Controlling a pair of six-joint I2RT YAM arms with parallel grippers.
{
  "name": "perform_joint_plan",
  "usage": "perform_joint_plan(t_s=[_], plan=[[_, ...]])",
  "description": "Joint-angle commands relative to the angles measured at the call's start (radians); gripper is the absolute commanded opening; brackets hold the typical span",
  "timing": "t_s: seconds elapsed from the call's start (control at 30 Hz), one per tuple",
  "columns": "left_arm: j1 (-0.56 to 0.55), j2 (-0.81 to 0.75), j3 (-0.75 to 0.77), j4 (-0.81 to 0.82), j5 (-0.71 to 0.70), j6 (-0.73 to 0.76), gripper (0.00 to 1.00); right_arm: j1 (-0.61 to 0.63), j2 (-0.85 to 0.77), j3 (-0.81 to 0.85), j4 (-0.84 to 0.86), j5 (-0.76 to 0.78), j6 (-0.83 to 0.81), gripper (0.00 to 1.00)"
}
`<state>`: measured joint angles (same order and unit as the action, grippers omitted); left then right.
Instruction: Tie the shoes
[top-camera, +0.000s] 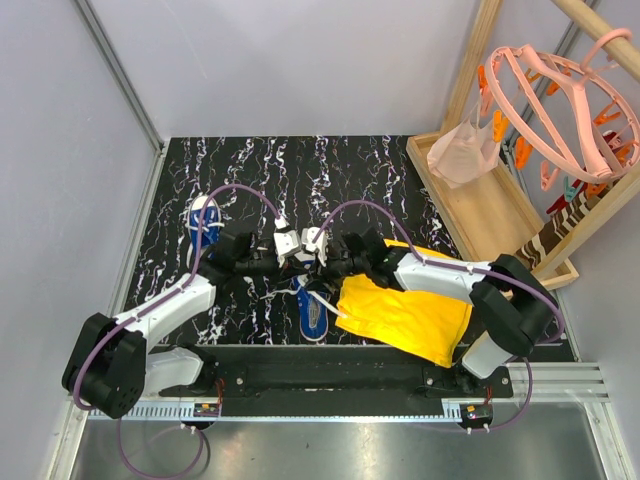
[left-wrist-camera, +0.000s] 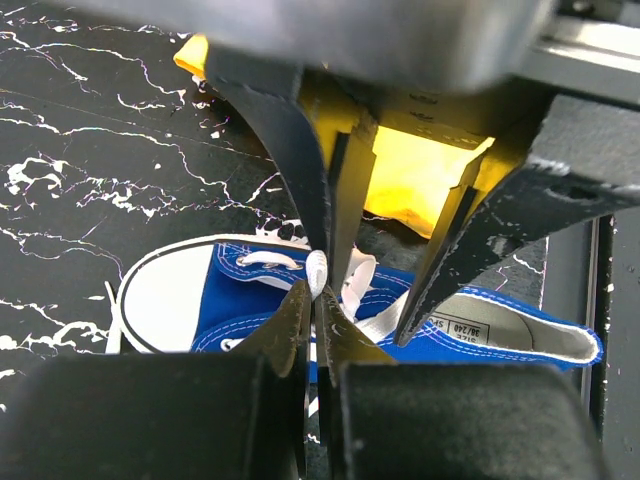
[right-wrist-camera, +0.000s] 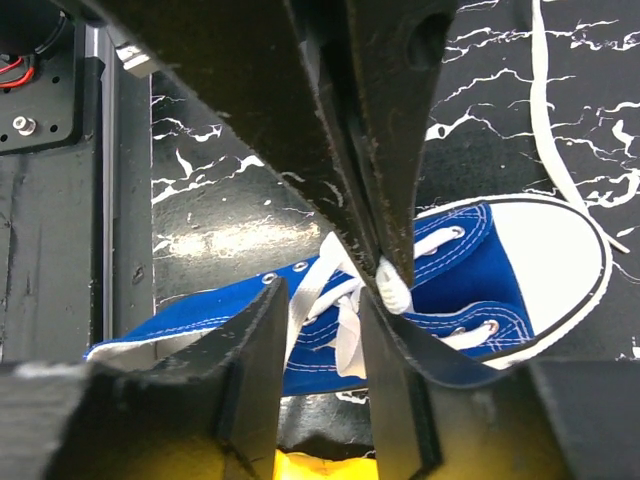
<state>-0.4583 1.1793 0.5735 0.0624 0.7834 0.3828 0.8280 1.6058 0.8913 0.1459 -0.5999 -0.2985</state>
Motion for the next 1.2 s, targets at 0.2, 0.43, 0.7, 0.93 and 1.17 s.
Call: perform_joint_plan(t_s=[0.2,0.43,0.7,0.93,1.17], plan=[[0.003,-0.012,0.002,0.071,0.007,-0.005,0.00,0.017,-0.010,-0.043,0.030,-0.005,-0.013,0.40],[0.004,-0.013,0.006,0.070,0.007,-0.005,0.00,0.017,-0.046,-0.057,0.018,0.009,-0.024,0.09],[0.010,-0.043,0.005,0.051,-0.004,-0.005,0.00,0.017,-0.177,-0.100,-0.069,0.018,-0.028,0.00],[0.017,-0.076,-0.004,0.017,0.014,0.002,0.00,0.017,-0.216,-0.155,-0.124,0.014,-0.047,0.00],[0.017,-0.104,-0.007,-0.058,0.039,0.045,0.00,0.017,-0.136,-0.109,-0.138,-0.008,-0.024,0.00]])
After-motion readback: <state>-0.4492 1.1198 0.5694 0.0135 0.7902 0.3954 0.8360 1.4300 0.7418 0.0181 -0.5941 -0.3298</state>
